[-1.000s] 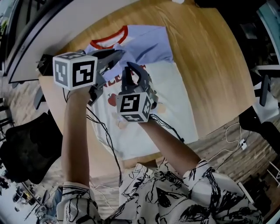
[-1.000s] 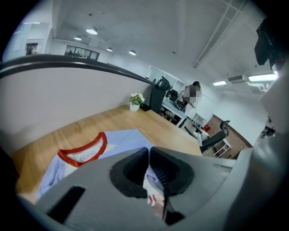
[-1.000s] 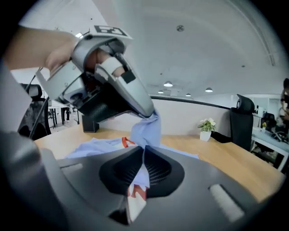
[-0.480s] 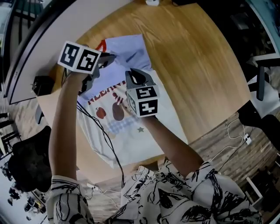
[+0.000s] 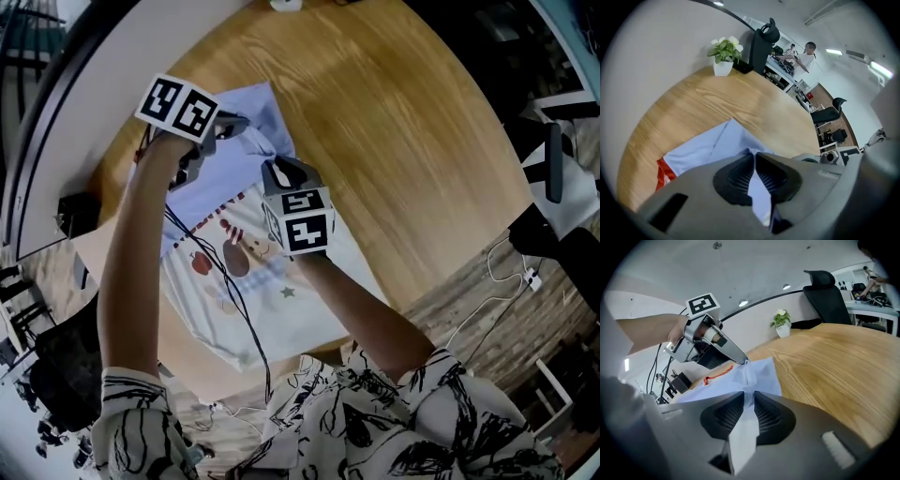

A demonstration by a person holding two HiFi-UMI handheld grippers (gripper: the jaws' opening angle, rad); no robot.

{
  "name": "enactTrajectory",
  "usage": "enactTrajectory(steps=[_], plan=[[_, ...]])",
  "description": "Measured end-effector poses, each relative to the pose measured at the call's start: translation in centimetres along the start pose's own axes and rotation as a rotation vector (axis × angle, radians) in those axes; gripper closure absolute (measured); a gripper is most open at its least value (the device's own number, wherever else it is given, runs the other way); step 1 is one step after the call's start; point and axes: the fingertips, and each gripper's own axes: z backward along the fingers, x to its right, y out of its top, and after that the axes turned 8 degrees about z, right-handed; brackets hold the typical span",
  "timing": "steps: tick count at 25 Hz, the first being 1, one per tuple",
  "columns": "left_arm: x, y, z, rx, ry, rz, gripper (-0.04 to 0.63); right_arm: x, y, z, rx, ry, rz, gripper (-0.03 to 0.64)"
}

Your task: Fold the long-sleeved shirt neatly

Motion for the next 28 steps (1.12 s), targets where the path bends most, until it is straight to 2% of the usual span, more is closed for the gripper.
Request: enactTrajectory(steps=[1, 4, 6, 8, 10, 12, 13, 14, 16, 18, 20, 22, 24, 28], plan=[[0.2, 0.5, -0.2, 0.022, -0.017, 0.004, 0.562, 0.4, 0.0, 0.1, 0.0, -0.015, 0.003, 0.532], [0.8, 2.8, 0.3, 0.166, -0.123, 0.07, 0.439, 1.7, 0.2, 0.4, 0.0, -0.063, -0.009, 0.515], [0.7, 4.6, 1.2, 0.298, -0.169, 0.107, 0.434, 2.7, 0.8, 0.9, 0.019, -0.103, 0.004, 0.515], [0.2, 5.2, 2.2, 0.378, -0.144, 0.072, 0.453, 2.7, 2.1, 1.2, 0.05, -0.117, 0.11, 0.512], [-0.5, 4.2, 2.7, 0.354, -0.061, -0.049, 0.453, 1.4, 3.2, 0.8, 0.056, -0.083, 0.299, 0.497], [-2.2, 2.2, 2.6, 0.264, 0.072, -0.195, 0.454, -0.2, 3.3, -0.2, 0.021, -0.024, 0.476, 0.471], [-2.9, 1.3, 2.2, 0.219, 0.12, -0.239, 0.456, -0.7, 3.0, -0.6, -0.003, -0.002, 0.544, 0.465], [-3.2, 0.6, 1.6, 0.187, 0.133, -0.255, 0.456, -1.0, 2.7, -0.9, -0.024, 0.011, 0.597, 0.462], [-2.2, 0.1, 0.2, 0.165, 0.059, -0.209, 0.461, -1.0, 2.1, -1.2, -0.051, 0.022, 0.658, 0.466], [-1.1, 0.1, -0.9, 0.16, -0.032, -0.115, 0.471, -0.8, 1.7, -1.3, -0.064, 0.03, 0.675, 0.497], [-1.4, 0.1, -1.6, 0.136, -0.02, -0.059, 0.503, -0.5, 1.6, -1.3, -0.072, 0.036, 0.676, 0.557], [-2.1, 0.1, -1.9, 0.116, 0.033, -0.043, 0.589, 0.0, 1.7, -1.2, -0.069, 0.024, 0.666, 0.589], [-1.7, 0.5, -1.9, 0.127, 0.023, -0.028, 0.589, 0.4, 1.8, -0.7, -0.061, 0.017, 0.627, 0.591], [0.9, 2.6, -2.1, 0.213, -0.092, 0.033, 0.589, 1.8, 1.2, 0.0, -0.079, 0.026, 0.451, 0.589]])
